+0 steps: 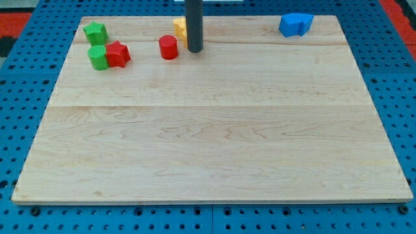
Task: Keep red blocks at center
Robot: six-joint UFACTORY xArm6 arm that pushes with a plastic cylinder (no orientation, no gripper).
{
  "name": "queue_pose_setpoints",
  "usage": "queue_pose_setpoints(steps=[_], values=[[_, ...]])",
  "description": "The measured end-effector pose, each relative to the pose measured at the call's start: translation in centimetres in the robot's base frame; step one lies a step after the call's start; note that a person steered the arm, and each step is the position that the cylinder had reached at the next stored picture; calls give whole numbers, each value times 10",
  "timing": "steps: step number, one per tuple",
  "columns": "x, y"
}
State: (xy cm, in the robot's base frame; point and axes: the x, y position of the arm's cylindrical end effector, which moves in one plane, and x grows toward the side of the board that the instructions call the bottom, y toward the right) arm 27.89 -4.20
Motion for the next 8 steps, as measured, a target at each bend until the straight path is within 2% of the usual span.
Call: queue_pose_setpoints(steps=[1, 2, 4, 8], values=[[-2, -12], [20, -12], [41, 23], [41, 23]])
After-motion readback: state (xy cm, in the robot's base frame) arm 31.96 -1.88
